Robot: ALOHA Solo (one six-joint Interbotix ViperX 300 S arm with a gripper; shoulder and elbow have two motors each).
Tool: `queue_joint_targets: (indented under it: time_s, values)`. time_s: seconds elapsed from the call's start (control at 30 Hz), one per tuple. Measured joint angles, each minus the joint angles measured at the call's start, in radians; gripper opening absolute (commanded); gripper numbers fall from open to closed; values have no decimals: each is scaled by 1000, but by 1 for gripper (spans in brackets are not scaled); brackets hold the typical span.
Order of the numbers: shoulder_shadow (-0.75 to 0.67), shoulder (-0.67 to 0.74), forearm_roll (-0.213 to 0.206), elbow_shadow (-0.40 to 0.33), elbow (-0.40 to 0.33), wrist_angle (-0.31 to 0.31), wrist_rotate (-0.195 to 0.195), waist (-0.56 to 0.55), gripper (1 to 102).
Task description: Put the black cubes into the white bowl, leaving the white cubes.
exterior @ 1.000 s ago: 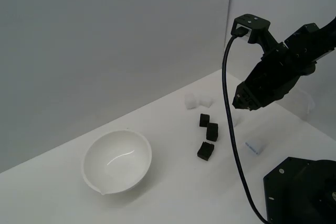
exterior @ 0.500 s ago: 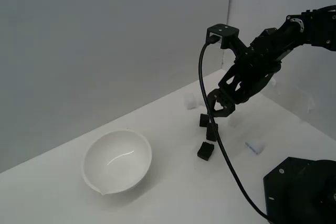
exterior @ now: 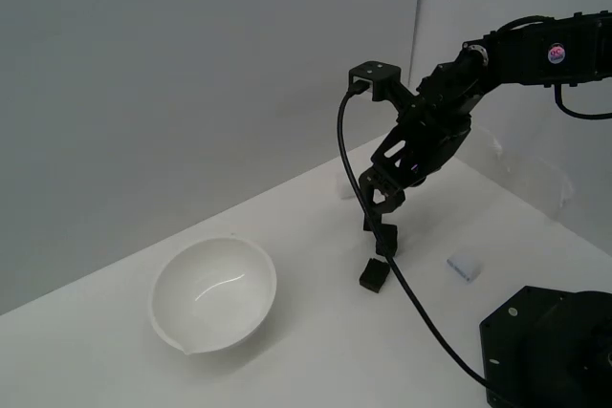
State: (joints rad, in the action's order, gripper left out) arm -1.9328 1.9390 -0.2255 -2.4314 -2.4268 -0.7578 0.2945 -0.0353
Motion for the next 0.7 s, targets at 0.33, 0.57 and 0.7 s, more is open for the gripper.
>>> queue_joint_targets:
  time_s: [0.33, 0.57, 0.7]
  values:
    - [114, -112, 0, 41, 40, 17, 35, 0, 100]
    - [189, -187, 0, 46, 44, 37, 55, 2, 100]
    - [218, -218, 0, 46, 46, 48, 61, 0, 100]
